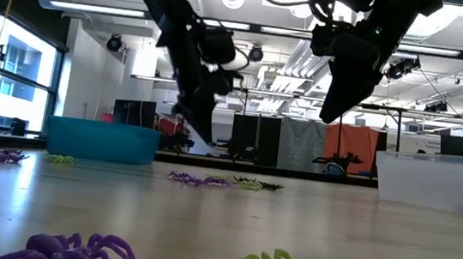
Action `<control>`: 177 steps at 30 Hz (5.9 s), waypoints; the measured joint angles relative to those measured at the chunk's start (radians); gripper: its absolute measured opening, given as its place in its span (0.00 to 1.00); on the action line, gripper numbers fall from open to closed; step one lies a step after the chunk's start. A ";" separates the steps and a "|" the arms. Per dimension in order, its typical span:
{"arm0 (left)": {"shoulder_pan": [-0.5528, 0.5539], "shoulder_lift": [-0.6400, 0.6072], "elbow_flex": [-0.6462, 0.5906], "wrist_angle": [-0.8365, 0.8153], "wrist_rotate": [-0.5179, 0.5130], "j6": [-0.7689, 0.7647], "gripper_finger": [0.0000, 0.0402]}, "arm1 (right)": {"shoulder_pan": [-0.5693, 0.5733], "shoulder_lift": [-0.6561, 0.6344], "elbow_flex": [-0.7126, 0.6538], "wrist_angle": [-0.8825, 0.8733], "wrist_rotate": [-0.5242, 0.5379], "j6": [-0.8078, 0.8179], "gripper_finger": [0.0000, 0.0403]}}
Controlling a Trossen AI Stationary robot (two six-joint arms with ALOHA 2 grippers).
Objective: Sort Halloween decoration
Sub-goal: Put the black spider toy into the orange bin, then put the violet spider toy into the transparent bin
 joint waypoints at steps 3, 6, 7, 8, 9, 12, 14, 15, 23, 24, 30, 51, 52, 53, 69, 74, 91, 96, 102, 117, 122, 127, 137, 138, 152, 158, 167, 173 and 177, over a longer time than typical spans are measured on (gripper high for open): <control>-0.024 -0.043 0.002 -0.074 0.000 -0.003 0.00 | 0.000 0.000 0.000 -0.001 0.000 -0.004 0.42; -0.067 -0.092 0.001 -0.151 -0.002 -0.029 0.00 | 0.000 -0.001 0.000 0.000 0.000 -0.014 0.42; -0.088 -0.113 0.001 -0.190 -0.002 -0.043 0.00 | 0.000 -0.001 0.000 0.001 0.000 -0.014 0.42; -0.115 -0.135 0.001 -0.223 -0.002 -0.060 0.00 | 0.000 -0.001 0.000 0.000 0.000 -0.015 0.42; -0.145 -0.154 0.001 -0.254 -0.002 -0.078 0.00 | 0.000 -0.001 0.000 0.000 0.000 -0.015 0.42; -0.252 -0.211 0.002 -0.347 -0.017 -0.146 0.00 | 0.000 -0.001 0.000 0.001 0.000 -0.034 0.42; -0.334 -0.245 0.002 -0.396 -0.024 -0.202 0.00 | 0.000 -0.001 0.000 0.007 0.000 -0.037 0.42; -0.375 -0.260 0.002 -0.422 -0.025 -0.237 0.00 | 0.000 -0.001 0.000 0.008 0.000 -0.037 0.42; -0.674 -0.327 0.002 -0.594 -0.029 -0.628 0.00 | 0.000 -0.001 0.000 0.014 0.000 -0.031 0.42; -0.711 -0.329 0.002 -0.619 -0.030 -0.687 0.00 | 0.000 -0.001 0.000 0.013 0.000 -0.031 0.42; -0.923 -0.327 0.002 -0.677 -0.013 -1.060 0.00 | 0.000 -0.001 0.000 0.011 0.000 -0.012 0.42; -1.293 -0.269 -0.043 -0.515 -0.065 -1.919 0.00 | 0.000 -0.001 0.000 -0.002 -0.053 -0.132 0.42; -1.294 -0.258 -0.043 -0.512 -0.066 -1.927 0.00 | 0.000 -0.001 0.000 -0.001 -0.053 -0.143 0.42; -1.294 -0.246 -0.043 -0.504 -0.066 -1.930 0.00 | 0.000 -0.001 0.000 -0.001 -0.053 -0.146 0.42; -1.286 -0.103 -0.043 -0.344 -0.073 -1.899 0.02 | 0.000 0.000 0.000 0.001 -0.053 -0.198 0.42; -1.269 -0.103 -0.043 -0.342 -0.017 -1.809 0.08 | 0.000 0.000 0.000 0.000 -0.053 -0.196 0.42; -0.993 -0.265 0.004 -0.480 -0.338 -1.219 0.15 | 0.000 0.000 0.000 -0.137 -0.054 -0.153 0.42; -0.829 -0.254 -0.003 -0.428 -0.375 -0.914 0.15 | 0.012 0.000 0.000 -0.239 -0.058 -0.091 0.42; -0.673 -0.217 -0.031 -0.275 -0.294 -0.585 0.15 | 0.064 0.000 0.000 -0.308 -0.061 -0.039 0.42; -0.542 -0.080 -0.035 -0.268 -0.094 -0.272 0.15 | 0.131 -0.001 0.000 -0.300 -0.072 0.021 0.42; -0.541 -0.017 -0.035 -0.232 -0.085 -0.218 0.15 | 0.131 -0.001 0.000 -0.292 -0.073 0.015 0.42; -0.530 0.002 -0.033 -0.206 -0.054 -0.234 0.15 | 0.131 -0.002 0.000 -0.300 -0.022 0.021 0.42; -0.531 0.001 -0.033 -0.223 -0.092 -0.176 0.15 | 0.129 -0.002 0.000 -0.284 0.055 0.017 0.42; -0.531 0.001 -0.033 -0.223 -0.100 -0.161 0.15 | 0.129 -0.002 0.000 -0.278 0.055 0.016 0.42; -0.531 0.000 -0.032 -0.078 -0.131 -0.226 0.15 | 0.124 -0.002 0.001 -0.179 0.159 0.187 0.42; -0.531 0.000 -0.032 -0.152 -0.151 -0.323 0.15 | 0.124 -0.001 0.001 -0.159 0.159 0.196 0.42; -0.529 0.000 -0.033 -0.120 -0.154 -0.489 0.20 | 0.124 -0.001 0.001 -0.154 0.158 0.196 0.42; -0.529 0.000 -0.033 -0.135 -0.170 -0.527 0.33 | 0.124 -0.001 0.001 -0.153 0.157 0.196 0.42; -0.529 0.000 -0.033 -0.131 -0.191 -0.550 0.39 | 0.124 -0.001 0.001 -0.152 0.157 0.196 0.42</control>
